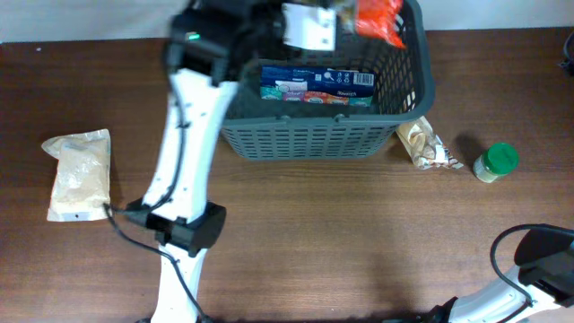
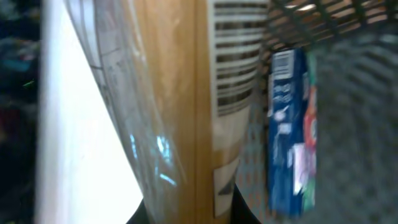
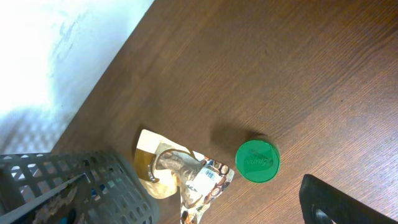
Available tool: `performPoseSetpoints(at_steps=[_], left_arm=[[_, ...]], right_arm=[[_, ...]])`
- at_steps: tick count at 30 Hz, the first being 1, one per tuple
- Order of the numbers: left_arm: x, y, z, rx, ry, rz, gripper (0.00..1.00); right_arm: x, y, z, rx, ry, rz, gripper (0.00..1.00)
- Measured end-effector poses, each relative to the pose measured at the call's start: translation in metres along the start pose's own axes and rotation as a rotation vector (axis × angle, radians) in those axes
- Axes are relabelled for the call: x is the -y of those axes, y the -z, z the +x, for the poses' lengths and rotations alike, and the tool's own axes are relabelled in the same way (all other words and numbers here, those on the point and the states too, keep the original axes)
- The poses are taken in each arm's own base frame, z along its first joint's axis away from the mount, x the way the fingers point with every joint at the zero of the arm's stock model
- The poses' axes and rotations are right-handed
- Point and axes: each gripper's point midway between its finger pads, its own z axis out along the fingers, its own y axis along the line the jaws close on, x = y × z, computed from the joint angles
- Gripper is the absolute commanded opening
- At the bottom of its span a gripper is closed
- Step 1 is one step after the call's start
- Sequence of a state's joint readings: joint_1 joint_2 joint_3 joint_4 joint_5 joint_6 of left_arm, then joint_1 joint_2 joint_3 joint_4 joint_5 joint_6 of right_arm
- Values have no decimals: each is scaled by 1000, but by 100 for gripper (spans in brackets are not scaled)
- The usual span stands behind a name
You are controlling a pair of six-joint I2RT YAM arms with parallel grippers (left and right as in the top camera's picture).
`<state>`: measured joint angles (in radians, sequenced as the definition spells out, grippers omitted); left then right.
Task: Pack container
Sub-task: 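Carry the pasta package into the basket and release it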
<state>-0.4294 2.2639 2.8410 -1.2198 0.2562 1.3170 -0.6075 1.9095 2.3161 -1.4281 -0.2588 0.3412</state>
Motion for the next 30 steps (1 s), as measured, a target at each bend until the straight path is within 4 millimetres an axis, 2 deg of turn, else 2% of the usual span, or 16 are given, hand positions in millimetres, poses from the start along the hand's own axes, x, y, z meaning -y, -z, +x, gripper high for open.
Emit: performPoseSetpoints(at_steps=[3, 5, 8, 11, 13, 14, 15, 16, 17, 18, 19, 22, 24, 26, 28, 30], left_arm=[[46, -51, 16, -26, 14, 156, 1], [103, -89, 43, -85, 59, 343, 2], [147, -105, 62, -139, 92, 481, 2], [170, -112, 71, -167, 120, 545, 4], [184, -117, 76, -179, 139, 580, 16], [190, -119, 79, -184, 146, 593, 18], [195, -121, 81, -193, 154, 602, 26], [196, -125, 84, -202, 160, 594, 27], [189, -130, 85, -208, 167, 558, 33], [176, -135, 86, -220, 191, 497, 48], [155, -137, 86, -241, 250, 415, 53], [98, -117, 75, -250, 432, 234, 75], [38, -78, 67, -209, 578, 58, 95], [6, -29, 65, -188, 672, -43, 97], [-27, 41, 65, -158, 763, -175, 97], [-42, 98, 71, -156, 850, -278, 97]], right_arm=[[0, 0, 0, 0, 0, 0, 99], [0, 0, 0, 0, 0, 0, 99], [0, 0, 0, 0, 0, 0, 99], [0, 0, 0, 0, 0, 0, 99], [0, 0, 0, 0, 0, 0, 99], [0, 0, 0, 0, 0, 0, 99], [0, 0, 0, 0, 0, 0, 99], [0, 0, 0, 0, 1, 0, 99], [0, 0, 0, 0, 0, 0, 99], [0, 0, 0, 0, 1, 0, 99], [0, 0, 0, 0, 0, 0, 99], [0, 0, 0, 0, 0, 0, 99], [0, 0, 0, 0, 0, 0, 99], [0, 0, 0, 0, 0, 0, 99], [0, 0, 0, 0, 0, 0, 99], [0, 0, 0, 1, 1, -1, 99]])
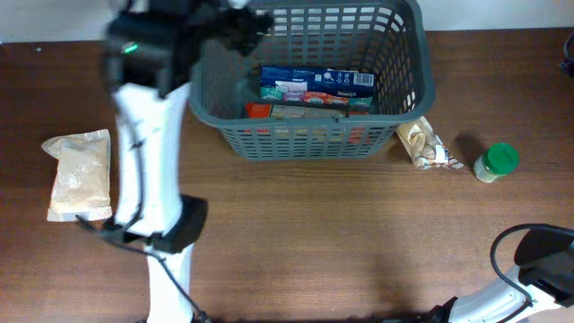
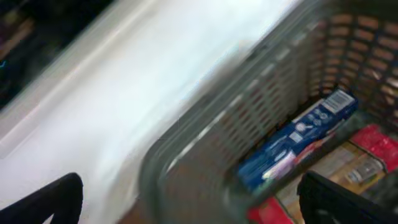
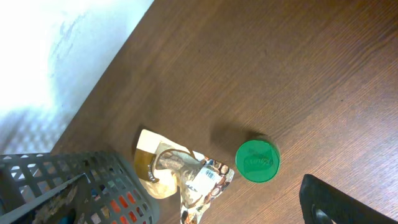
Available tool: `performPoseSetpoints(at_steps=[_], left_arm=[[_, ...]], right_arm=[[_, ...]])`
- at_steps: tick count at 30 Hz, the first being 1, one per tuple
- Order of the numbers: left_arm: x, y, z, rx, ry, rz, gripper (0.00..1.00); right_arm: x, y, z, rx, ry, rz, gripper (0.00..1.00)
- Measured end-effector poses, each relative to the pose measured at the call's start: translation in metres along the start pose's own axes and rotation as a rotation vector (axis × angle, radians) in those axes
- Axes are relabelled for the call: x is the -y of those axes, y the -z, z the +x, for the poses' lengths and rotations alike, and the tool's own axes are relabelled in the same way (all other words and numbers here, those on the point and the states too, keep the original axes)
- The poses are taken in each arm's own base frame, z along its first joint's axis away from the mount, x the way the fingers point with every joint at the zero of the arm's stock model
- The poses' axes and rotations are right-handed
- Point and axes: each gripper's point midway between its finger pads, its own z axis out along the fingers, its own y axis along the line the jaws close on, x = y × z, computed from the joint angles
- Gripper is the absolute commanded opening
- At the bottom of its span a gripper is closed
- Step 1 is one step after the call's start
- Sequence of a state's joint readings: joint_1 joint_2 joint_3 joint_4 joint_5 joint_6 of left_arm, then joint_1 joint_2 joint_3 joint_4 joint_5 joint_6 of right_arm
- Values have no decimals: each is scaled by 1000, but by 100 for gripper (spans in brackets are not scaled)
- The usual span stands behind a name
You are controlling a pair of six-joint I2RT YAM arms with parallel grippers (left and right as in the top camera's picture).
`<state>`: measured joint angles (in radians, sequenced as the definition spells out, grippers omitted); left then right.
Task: Pack container
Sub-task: 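Carry the pasta package into the basket and release it, then grasp the white pouch with the left gripper and lift it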
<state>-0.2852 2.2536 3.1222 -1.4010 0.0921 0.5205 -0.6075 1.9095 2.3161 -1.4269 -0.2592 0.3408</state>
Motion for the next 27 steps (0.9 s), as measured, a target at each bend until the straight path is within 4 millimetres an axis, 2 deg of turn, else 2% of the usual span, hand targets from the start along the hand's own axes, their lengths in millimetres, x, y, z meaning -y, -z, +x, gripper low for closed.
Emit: performPoseSetpoints(at_steps=[1, 2, 3, 5, 8, 10, 11, 13, 15, 16, 17, 20, 22, 27], left_arm=[[-16, 29, 8, -20, 77, -45, 98], [-30, 50, 23, -58, 153, -84, 99], [-44, 63, 42, -105, 223, -119, 99], [-71, 77, 82, -201, 339, -177, 99], [-119, 78, 160, -364, 527, -252, 99], [-131, 71, 190, -411, 608, -228, 99], [-136, 64, 218, -447, 691, -181, 99], [-143, 56, 256, -484, 803, -118, 99], [-146, 49, 317, -572, 963, -56, 99], [-146, 48, 336, -602, 1007, -45, 99], [-142, 47, 368, -661, 1081, -21, 99], [-129, 44, 431, -799, 1185, -1, 100], [-122, 43, 456, -894, 1177, -28, 100], [-112, 42, 500, -1058, 1131, -112, 98]], right_arm=[[0, 0, 0, 0, -1, 0, 99], [0, 0, 0, 0, 0, 0, 99], [0, 0, 0, -1, -1, 1, 99], [0, 0, 0, -1, 0, 0, 99], [0, 0, 0, -1, 0, 1, 99], [0, 0, 0, -1, 0, 1, 99], [0, 0, 0, -1, 0, 1, 99], [0, 0, 0, -1, 0, 1, 99], [0, 0, 0, -1, -1, 1, 99], [0, 0, 0, -1, 0, 0, 99], [0, 0, 0, -1, -1, 1, 99], [0, 0, 0, -1, -1, 1, 99], [0, 0, 0, -1, 0, 0, 99], [0, 0, 0, -1, 0, 0, 99]])
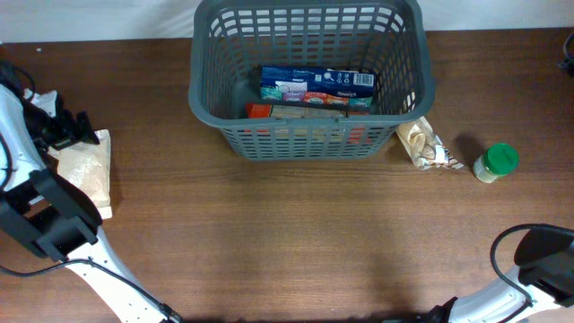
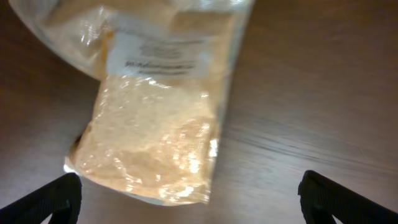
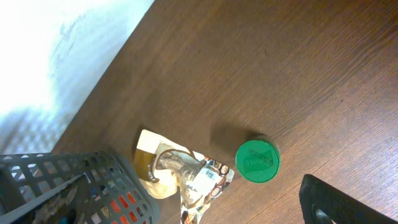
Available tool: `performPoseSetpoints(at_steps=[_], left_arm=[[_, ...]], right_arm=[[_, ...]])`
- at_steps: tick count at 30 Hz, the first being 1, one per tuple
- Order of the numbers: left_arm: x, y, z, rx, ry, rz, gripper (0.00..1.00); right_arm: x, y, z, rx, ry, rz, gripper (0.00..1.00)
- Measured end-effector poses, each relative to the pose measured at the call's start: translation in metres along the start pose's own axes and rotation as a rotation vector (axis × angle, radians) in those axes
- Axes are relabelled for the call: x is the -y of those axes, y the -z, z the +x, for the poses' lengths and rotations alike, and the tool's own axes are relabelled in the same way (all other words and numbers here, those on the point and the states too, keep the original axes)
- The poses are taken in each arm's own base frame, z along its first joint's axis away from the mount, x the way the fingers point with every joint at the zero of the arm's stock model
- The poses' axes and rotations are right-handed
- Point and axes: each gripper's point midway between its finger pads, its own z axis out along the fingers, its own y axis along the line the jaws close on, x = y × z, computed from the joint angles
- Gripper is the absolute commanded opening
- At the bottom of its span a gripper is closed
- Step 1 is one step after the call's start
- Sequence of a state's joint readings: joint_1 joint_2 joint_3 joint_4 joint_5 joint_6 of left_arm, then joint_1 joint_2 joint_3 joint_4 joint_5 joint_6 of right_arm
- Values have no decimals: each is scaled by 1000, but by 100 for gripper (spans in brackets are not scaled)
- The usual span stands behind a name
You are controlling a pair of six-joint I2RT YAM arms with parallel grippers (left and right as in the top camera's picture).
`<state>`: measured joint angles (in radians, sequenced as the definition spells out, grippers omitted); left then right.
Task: Pack container
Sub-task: 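Grasp the white pouch with the left gripper and lift it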
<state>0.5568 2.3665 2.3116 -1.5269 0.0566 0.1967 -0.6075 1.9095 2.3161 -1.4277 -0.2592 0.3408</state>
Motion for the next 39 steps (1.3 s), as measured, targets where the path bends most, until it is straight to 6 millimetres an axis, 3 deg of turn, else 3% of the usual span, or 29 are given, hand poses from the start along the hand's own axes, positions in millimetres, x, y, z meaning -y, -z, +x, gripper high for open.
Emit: performPoseSetpoints(at_steps=[5, 8, 11, 12, 13, 14, 16, 17, 25, 27, 31, 34, 36, 37, 38, 39], left_arm=[[-23, -40, 7, -51, 27, -113, 98], [-30, -61, 2, -28, 35, -150, 98], [-31, -78, 3, -27, 30, -153, 89], [-31, -81, 5, -30, 29, -152, 73], [-31, -86, 5, -27, 19, -150, 69], [-31, -89, 5, -25, 13, -148, 58], [-28, -95, 9, -32, 6, -133, 14], [-27, -96, 11, -34, 2, -128, 2], [-16, -75, 42, -158, -6, -87, 2], [-14, -63, 36, -152, -10, -85, 2], [5, 21, -26, 113, -64, -134, 2], [44, 117, -64, 414, -137, -168, 2], [87, 197, -68, 642, -207, -171, 2], [122, 253, -58, 799, -265, -159, 2], [156, 296, -39, 917, -339, -135, 2], [181, 323, -24, 998, -409, -127, 2]], right_arm=[[0, 0, 0, 0, 0, 0, 99], [0, 0, 0, 0, 0, 0, 99], [0, 0, 0, 0, 0, 0, 99], [0, 0, 0, 0, 0, 0, 99], [0, 0, 0, 0, 0, 0, 99], [0, 0, 0, 0, 0, 0, 99], [0, 0, 0, 0, 0, 0, 99], [0, 0, 0, 0, 0, 0, 99], [0, 0, 0, 0, 0, 0, 99], [0, 0, 0, 0, 0, 0, 99], [0, 0, 0, 0, 0, 0, 99], [0, 0, 0, 0, 0, 0, 99], [0, 0, 0, 0, 0, 0, 99], [0, 0, 0, 0, 0, 0, 99], [0, 0, 0, 0, 0, 0, 99], [0, 0, 0, 0, 0, 0, 99]])
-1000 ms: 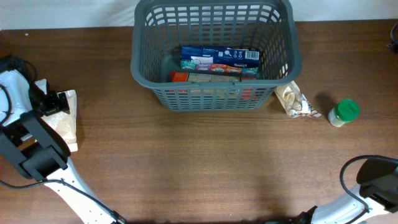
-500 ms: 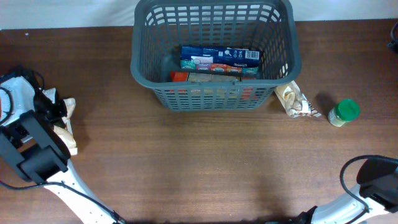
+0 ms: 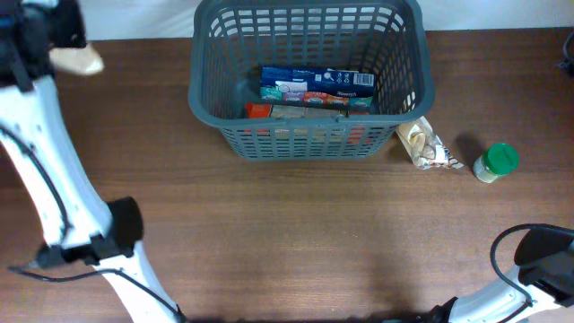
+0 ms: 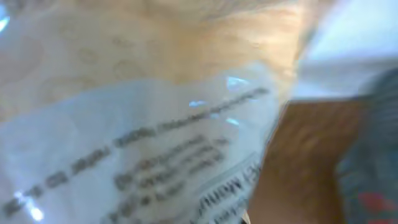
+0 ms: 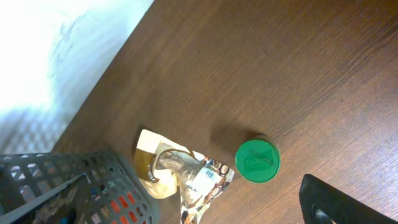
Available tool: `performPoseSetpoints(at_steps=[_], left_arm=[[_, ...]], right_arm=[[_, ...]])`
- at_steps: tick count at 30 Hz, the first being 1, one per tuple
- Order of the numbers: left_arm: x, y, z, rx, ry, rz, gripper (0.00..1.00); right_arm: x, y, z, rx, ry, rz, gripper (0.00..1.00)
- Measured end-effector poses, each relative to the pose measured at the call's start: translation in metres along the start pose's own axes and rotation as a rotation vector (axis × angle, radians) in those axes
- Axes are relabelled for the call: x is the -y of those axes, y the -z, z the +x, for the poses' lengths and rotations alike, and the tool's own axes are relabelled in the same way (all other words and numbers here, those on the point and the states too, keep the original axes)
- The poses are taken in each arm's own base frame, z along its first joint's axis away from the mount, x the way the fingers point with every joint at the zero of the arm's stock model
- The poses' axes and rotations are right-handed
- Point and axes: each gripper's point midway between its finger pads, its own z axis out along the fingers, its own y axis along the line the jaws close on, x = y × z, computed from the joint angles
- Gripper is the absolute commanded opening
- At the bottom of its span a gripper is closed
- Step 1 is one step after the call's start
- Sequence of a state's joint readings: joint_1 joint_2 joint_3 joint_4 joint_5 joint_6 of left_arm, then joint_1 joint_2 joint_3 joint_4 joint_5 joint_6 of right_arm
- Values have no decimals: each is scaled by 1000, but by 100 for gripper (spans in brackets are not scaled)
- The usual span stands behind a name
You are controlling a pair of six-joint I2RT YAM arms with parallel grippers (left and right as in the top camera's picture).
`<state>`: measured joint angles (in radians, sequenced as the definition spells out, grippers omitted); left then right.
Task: Pack container
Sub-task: 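Grasp the white pouch with the left gripper and lift it, then place the white pouch into the basket and withdraw the left arm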
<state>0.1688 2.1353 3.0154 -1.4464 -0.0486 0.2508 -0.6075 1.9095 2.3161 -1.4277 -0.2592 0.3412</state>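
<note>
A grey basket [image 3: 309,135] stands at the back middle of the table, holding a blue box [image 3: 317,83] and a red-and-tan packet [image 3: 305,112]. My left gripper [image 3: 54,34] is raised at the far left back and is shut on a clear bag of beige grain [image 3: 79,59]. In the left wrist view that bag [image 4: 143,124] fills the frame and hides the fingers. My right gripper [image 3: 541,254] rests low at the front right. Only one dark finger [image 5: 339,199] shows, set wide, with nothing in it.
A crumpled snack pouch [image 3: 423,145] lies against the basket's right front corner. To its right stands a green-lidded jar [image 3: 496,161], seen also in the right wrist view [image 5: 257,160]. A white wall runs along the table's back edge.
My left gripper was open just above the grain bag lying on the table's left side. Now it is shut on the bag and holds it up at the far left back. The right arm is still.
My left gripper first held a red-and-tan packet over the basket. Then that packet lay in the basket beside the blue box, with the gripper open at the left rim. Later it was open over the grain bag at the left, and now it holds the bag aloft.
</note>
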Motion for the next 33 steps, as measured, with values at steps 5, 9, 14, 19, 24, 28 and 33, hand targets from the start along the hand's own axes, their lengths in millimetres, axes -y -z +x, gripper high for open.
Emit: performPoseSetpoints(at_steps=[5, 9, 14, 19, 24, 28, 33], left_arm=[[149, 86, -62, 316, -444, 266, 2], [264, 95, -41, 359, -810, 471, 2], [354, 14, 7, 244, -1016, 600, 2], [429, -84, 128, 13, -1187, 863, 2], [464, -74, 182, -79, -1267, 1013, 99], [471, -63, 186, -108, -1295, 984, 99], [434, -58, 109, -35, -1062, 751, 99]], right_arm=[[0, 0, 0, 0, 0, 0, 99], [0, 0, 0, 0, 0, 0, 99], [0, 0, 0, 0, 0, 0, 99], [0, 0, 0, 0, 0, 0, 99], [0, 0, 0, 0, 0, 0, 99], [0, 0, 0, 0, 0, 0, 99], [0, 0, 0, 0, 0, 0, 99]])
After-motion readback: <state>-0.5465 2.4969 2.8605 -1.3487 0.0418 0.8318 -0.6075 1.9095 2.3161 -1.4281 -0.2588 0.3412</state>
